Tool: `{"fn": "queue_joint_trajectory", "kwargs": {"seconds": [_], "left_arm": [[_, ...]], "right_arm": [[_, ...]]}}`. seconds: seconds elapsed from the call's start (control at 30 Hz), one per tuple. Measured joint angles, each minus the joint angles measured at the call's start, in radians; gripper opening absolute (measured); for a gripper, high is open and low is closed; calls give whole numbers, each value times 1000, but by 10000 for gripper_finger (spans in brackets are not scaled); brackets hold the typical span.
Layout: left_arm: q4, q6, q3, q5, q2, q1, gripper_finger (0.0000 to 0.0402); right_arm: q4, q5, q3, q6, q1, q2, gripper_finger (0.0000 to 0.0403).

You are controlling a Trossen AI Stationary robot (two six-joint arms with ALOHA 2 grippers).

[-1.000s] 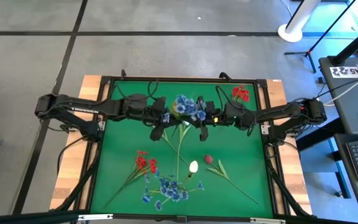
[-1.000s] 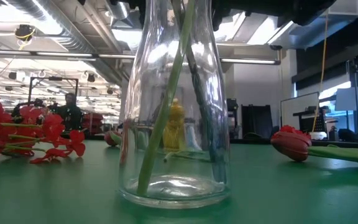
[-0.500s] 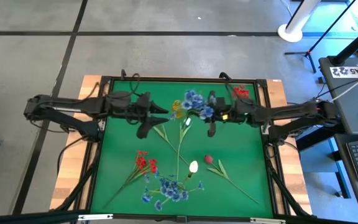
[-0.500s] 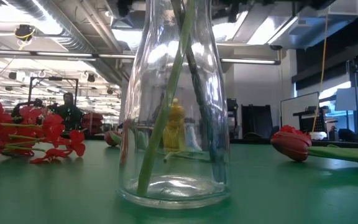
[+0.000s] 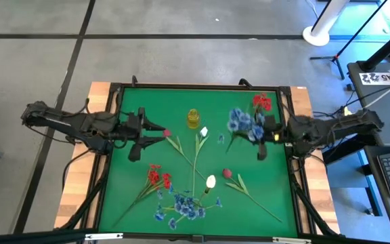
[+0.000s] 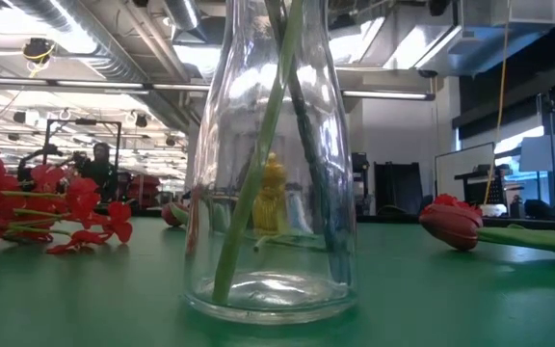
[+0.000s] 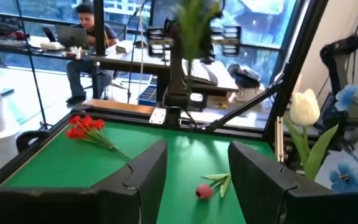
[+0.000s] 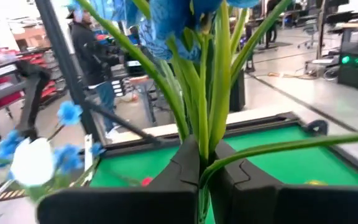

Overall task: Sort flowers into vase by color
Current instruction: Put the blue flowers into the transparent vase

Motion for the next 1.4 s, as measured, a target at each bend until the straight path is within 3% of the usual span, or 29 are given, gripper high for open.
{"fn": "queue_joint_trajectory", "kwargs": {"seconds": [0.13,0.37,0.7,1.4], "left_arm": [[120,-25,-121,-3,-52,-1,166],[232,-50,-229,-12,-127,-1,166],[230,-78,-242,-82,-132,-1,166],[188,-98,-242,-128,-132,-1,166]], "right_arm": [[72,106,-68,32,155,6,6],[468,143,-162,25,364,114,9],[912,150,-158,-55,427,433,9],[882,29,100,-128,367,716,10]]}}
